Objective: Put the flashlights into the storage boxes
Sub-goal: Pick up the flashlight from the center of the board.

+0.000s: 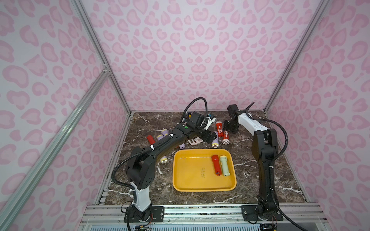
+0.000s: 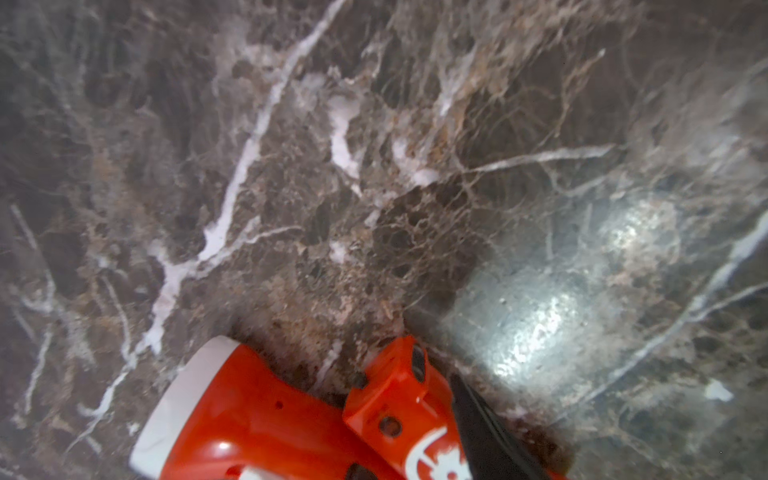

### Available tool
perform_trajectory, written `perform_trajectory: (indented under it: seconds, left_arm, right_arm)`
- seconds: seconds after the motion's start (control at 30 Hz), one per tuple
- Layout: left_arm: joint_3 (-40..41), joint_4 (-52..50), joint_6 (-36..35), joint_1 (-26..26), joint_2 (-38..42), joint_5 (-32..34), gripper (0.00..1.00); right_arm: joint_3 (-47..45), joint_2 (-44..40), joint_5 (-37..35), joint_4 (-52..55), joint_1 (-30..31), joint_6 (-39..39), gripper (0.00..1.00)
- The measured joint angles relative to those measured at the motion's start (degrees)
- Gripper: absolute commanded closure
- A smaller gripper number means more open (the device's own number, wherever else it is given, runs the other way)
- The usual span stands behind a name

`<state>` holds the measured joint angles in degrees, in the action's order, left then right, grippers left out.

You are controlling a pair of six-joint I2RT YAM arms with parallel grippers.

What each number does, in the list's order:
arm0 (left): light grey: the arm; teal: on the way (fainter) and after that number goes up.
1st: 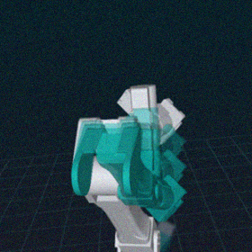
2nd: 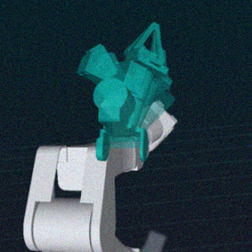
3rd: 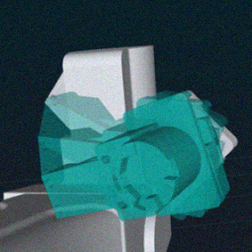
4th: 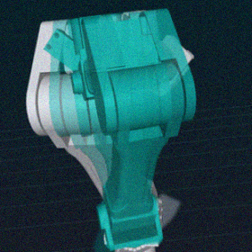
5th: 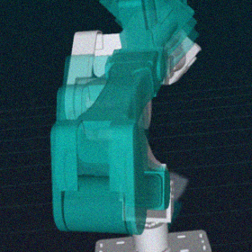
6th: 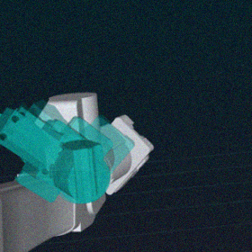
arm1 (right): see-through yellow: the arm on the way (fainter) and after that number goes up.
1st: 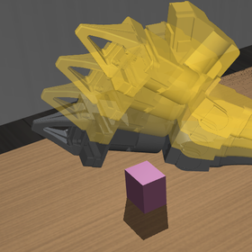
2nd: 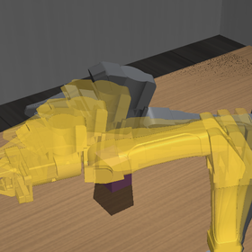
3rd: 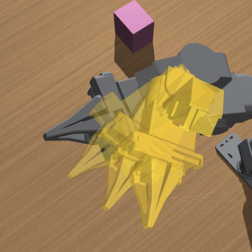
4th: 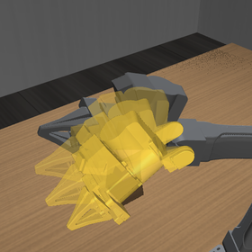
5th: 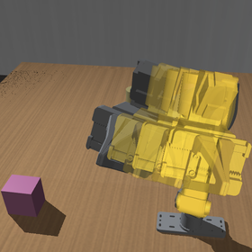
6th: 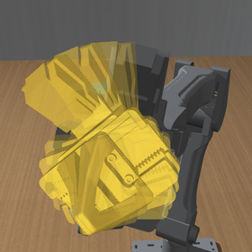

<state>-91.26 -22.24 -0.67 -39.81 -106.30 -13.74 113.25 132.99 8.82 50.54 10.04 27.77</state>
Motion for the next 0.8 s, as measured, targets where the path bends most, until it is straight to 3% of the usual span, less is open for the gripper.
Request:
perform_trajectory:
  seconds: [0.27,0.8]
  left_arm:
    - [-0.7,-0.3,0.3,0.1,-0.7,-0.4,0.04]
    - [-0.2,-0.3,1.1,0.1,-0.1,-0.3,0.05]
  right_arm:
    - [0.0,2.0,-0.2,0.6,-0.8,-0.6,0.49]
    - [-0.2,1.9,-1.5,1.4,-1.2,-1.4,0.66]
